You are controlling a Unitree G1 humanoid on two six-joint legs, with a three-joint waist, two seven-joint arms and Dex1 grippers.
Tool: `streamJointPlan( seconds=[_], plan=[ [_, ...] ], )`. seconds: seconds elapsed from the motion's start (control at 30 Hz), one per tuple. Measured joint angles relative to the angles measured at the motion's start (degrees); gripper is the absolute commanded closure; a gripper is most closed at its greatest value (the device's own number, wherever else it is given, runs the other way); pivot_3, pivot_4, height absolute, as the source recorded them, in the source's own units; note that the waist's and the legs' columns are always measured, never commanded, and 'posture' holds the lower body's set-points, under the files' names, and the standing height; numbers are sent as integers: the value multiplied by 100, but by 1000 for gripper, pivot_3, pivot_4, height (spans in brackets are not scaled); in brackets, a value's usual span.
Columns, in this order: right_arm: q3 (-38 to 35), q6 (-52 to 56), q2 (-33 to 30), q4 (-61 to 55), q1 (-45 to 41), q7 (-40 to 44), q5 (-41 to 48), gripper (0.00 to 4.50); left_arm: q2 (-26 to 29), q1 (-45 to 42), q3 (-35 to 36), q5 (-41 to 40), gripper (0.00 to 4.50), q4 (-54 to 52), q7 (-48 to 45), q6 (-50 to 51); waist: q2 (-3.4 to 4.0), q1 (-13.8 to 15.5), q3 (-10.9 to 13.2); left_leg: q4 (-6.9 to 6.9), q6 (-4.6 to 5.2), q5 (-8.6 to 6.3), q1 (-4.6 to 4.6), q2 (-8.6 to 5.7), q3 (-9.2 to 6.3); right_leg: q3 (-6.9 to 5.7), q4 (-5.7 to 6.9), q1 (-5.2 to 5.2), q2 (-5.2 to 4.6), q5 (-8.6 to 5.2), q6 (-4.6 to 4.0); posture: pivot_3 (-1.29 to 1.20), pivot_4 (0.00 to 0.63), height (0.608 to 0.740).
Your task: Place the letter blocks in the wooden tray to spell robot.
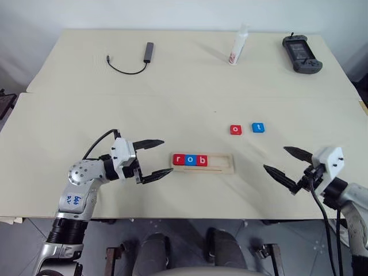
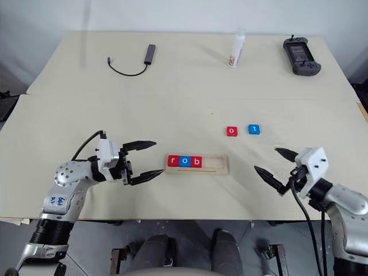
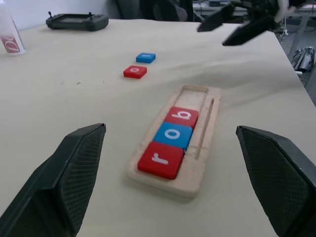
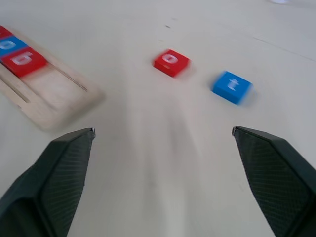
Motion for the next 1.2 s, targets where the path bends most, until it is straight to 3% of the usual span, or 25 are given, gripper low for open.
streamJointPlan(
  seconds=[0.2,0.33,0.73,1.2],
  plan=[
    [5,-520,71,487,114,-213,-57,12,5,-144,2,1,0,171,-130,-19,1,-34,0,-1,0,0,4,1,4,5,1,0,0,0,0,0,150,740],
    [271,-312,57,543,-481,-410,-19,12,-6,-55,19,1,0,129,-92,-22,1,-95,0,4,0,0,5,3,3,7,8,0,0,0,0,0,150,740],
    [1734,2614,-216,1249,-3457,-1842,-474,12,-35,385,91,4,0,-321,229,25,3,-96,1,5,0,0,-11,3,-10,-4,10,-7,-3,-2,-4,0,150,740],
    [1888,4180,150,995,-4075,-2252,-210,12,-16,623,110,2,0,-583,460,55,3,-146,1,-4,0,0,-12,3,-5,-4,3,-10,-2,-2,-3,0,150,740]
  ],
)
